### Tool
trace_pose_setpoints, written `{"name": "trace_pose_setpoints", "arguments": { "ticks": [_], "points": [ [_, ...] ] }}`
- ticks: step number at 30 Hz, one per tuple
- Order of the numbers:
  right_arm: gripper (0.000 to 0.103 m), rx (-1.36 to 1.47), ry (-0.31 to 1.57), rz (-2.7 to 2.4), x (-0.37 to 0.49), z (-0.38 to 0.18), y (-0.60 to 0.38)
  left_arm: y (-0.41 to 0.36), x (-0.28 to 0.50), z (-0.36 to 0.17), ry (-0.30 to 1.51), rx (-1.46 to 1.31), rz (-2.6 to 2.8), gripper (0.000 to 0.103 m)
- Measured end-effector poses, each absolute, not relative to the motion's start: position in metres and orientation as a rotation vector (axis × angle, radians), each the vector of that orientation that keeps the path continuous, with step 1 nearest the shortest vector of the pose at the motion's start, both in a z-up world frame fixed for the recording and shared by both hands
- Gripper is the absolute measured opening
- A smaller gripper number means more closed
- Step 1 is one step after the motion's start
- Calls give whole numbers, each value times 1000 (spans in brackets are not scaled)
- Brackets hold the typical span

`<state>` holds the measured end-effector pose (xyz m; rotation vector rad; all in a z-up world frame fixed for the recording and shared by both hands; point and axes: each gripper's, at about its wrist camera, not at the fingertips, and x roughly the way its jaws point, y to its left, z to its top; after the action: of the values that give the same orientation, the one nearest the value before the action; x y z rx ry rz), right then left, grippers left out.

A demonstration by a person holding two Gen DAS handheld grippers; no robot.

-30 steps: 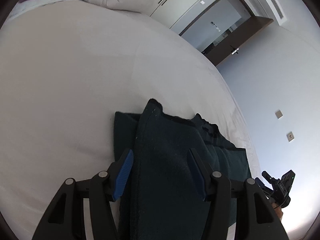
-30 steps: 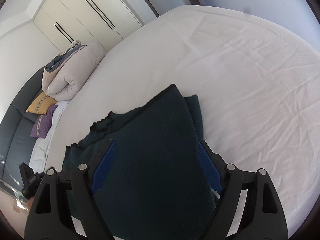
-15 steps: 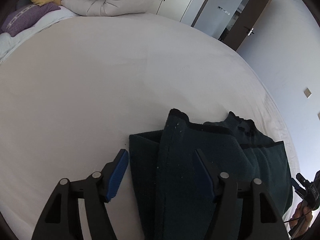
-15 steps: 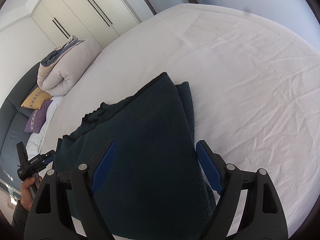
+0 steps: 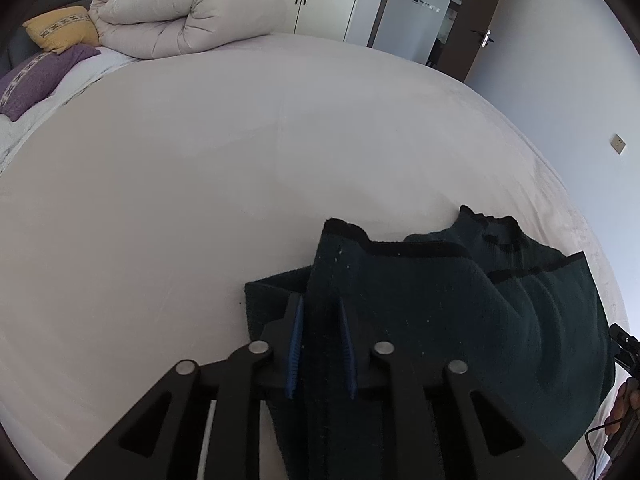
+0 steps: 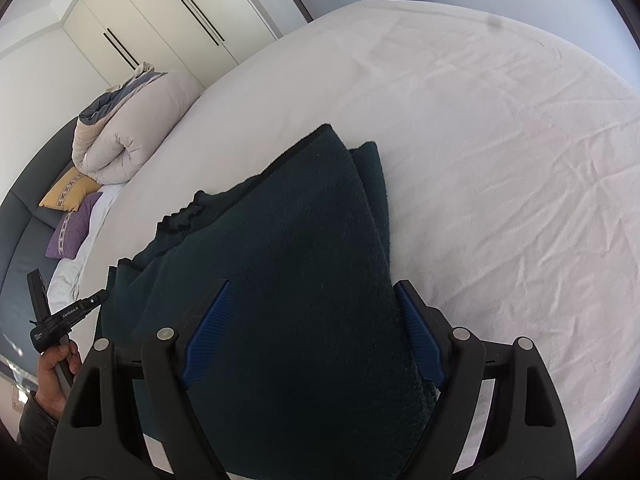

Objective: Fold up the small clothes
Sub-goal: 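Lay the folded hem onto the collar and open both grippers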

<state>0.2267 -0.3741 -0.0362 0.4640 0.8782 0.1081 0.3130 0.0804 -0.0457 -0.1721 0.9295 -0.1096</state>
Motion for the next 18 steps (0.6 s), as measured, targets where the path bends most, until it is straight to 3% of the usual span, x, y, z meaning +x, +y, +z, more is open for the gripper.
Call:
{"name": "trace_pose_setpoints", "arguments": {
  "ticks": [2,3,6,7,9,12,18],
  "points": [
    [80,466,882,109,227,-39,-373,80,314,-49,945,-173,-117,56],
    [80,467,881,111,228,-39,-373,80,313,-49,939,-174,-116,61],
    [80,470,883,114,230,-40,-373,79,312,-49,937,-168,-124,62],
    [80,470,883,113,231,-41,-373,77,312,-49,936,-162,-131,57],
    [80,467,880,113,231,-41,-372,75,312,-51,945,-156,-142,21],
    [80,462,878,112,232,-42,-369,76,312,-52,946,-159,-138,6],
    [79,450,876,106,234,-44,-365,77,304,-49,920,-124,-97,5]
  ]
}}
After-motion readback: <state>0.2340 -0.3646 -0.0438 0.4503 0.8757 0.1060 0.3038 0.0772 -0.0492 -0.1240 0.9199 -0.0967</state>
